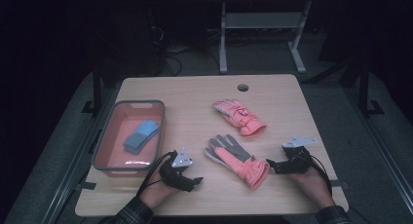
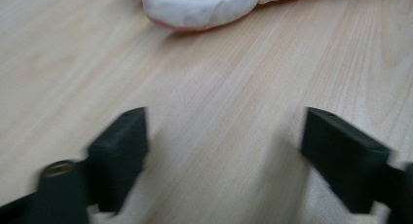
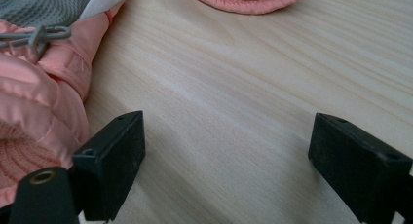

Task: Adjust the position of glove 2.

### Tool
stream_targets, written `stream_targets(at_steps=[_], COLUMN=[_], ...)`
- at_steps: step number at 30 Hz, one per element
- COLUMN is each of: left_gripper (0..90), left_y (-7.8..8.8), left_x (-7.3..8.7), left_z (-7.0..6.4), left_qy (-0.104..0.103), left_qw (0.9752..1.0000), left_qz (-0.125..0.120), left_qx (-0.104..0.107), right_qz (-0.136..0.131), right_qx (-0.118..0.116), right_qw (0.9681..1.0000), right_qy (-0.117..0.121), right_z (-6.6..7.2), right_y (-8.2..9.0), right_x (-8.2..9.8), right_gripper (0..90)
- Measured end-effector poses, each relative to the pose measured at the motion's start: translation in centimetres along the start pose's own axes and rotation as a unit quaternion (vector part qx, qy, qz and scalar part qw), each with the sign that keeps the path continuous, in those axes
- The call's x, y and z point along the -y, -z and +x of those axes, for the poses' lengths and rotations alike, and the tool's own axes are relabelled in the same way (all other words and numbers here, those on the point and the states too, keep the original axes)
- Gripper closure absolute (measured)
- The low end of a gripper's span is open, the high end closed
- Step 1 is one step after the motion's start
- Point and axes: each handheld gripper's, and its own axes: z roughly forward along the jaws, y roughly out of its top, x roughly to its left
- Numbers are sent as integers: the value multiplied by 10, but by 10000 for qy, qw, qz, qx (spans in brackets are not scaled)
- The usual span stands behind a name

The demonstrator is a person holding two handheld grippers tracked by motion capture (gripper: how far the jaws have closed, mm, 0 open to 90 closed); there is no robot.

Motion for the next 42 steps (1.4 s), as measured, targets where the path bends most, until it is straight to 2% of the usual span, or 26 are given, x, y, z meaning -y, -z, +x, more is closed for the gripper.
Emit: stream_targets(at_steps=[2, 5, 10, 22, 25, 31, 37, 42], left_gripper=[131, 132, 136, 129, 129, 129, 129, 129], left_y=[-2, -1, -1, -1, -1, -1, -1, -1], left_x=[2, 2, 3, 2, 2, 2, 2, 2], left_z=[-1, -1, -1, 1, 1, 1, 1, 2], left_qy=[0, 11, 64, -4, -5, -5, -6, -31], left_qw=[9999, 9999, 9999, 9999, 9999, 9999, 9999, 9999], left_qz=[-136, -134, -122, -111, -113, -112, -111, -93], left_qx=[4, 6, -5, 57, 56, 56, 56, 56], right_qz=[72, 213, 233, -15, -40, -110, -82, -85], right_qx=[-58, -195, -237, -331, -387, -547, -616, -762], right_qw=[10000, 9995, 9994, 9995, 9992, 9984, 9979, 9969], right_qy=[-35, -96, -15, -11, 51, 84, 160, 148], right_z=[-1, -2, -3, -14, -15, -16, -20, -21], right_y=[0, 1, 1, 3, 1, -9, -26, -40], right_x=[-3, -8, -20, -64, -76, -100, -122, -136], right_gripper=[145, 165, 171, 176, 187, 210, 214, 230])
